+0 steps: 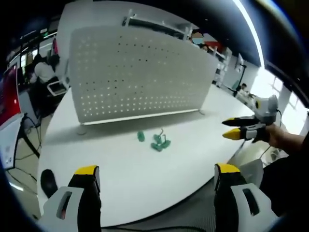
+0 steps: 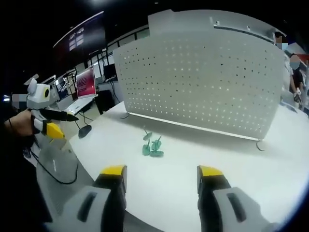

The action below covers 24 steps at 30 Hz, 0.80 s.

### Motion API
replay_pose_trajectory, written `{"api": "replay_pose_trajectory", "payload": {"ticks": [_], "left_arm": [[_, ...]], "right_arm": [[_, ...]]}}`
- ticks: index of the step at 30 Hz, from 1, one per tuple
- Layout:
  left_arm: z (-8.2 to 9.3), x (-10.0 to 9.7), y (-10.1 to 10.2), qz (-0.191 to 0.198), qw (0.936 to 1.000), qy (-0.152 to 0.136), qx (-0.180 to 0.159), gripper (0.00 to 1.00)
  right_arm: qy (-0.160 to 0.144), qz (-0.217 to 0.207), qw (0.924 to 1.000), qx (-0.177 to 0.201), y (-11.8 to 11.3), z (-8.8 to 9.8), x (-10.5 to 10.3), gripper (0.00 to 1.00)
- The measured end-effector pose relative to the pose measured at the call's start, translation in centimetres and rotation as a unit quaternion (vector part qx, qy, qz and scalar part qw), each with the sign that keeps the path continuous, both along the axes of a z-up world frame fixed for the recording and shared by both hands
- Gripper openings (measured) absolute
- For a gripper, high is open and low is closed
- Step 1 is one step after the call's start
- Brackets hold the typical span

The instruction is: Insert the hook assembly into the mounting plate slot until the hook locks in place.

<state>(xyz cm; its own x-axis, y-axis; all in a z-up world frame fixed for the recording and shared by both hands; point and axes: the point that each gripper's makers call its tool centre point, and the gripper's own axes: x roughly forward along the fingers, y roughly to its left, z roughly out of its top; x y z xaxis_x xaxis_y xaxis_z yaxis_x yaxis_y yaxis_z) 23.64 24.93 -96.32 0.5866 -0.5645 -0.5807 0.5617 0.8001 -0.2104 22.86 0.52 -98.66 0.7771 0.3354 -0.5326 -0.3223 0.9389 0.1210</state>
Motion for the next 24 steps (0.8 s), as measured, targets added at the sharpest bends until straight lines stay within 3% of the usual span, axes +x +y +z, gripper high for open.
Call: {"api": "replay_pose_trajectory", "payload": {"ticks": [2, 8, 13, 19, 21, 24], "left_arm": [[0.0, 0.0, 0.0, 0.001, 1.0, 0.001, 0.0, 1.0], [-0.3, 0.0, 0.2, 0.003, 1.0, 0.005, -0.002, 1.0], [-0.6, -0.1, 0.4, 0.006, 0.9999, 0.011, 0.002, 1.0], [-0.5, -0.1, 1.1, 0.014, 0.9998, 0.011, 0.0, 1.0], [-0.8, -0.2, 1.1, 0.012, 0.9998, 0.016, 0.006, 1.0], [-1.2, -0.6, 1.0, 0.009, 0.9996, 0.026, 0.008, 1.0]], "right_arm": [[-0.002, -0.005, 0.9998, 0.017, 0.1, 0.1, 0.2, 0.52], [0.001, 0.005, 1.0, 0.008, 0.4, -0.7, 0.6, 0.53], [0.041, 0.029, 0.998, 0.038, 1.6, -2.7, 0.8, 0.52], [0.039, 0.067, 0.9964, 0.034, 3.2, -3.8, 3.0, 0.46], [0.023, 0.084, 0.9959, 0.027, 3.7, -4.1, 4.2, 0.42], [0.022, 0.113, 0.9924, 0.045, 4.9, -4.9, 5.5, 0.41]]}}
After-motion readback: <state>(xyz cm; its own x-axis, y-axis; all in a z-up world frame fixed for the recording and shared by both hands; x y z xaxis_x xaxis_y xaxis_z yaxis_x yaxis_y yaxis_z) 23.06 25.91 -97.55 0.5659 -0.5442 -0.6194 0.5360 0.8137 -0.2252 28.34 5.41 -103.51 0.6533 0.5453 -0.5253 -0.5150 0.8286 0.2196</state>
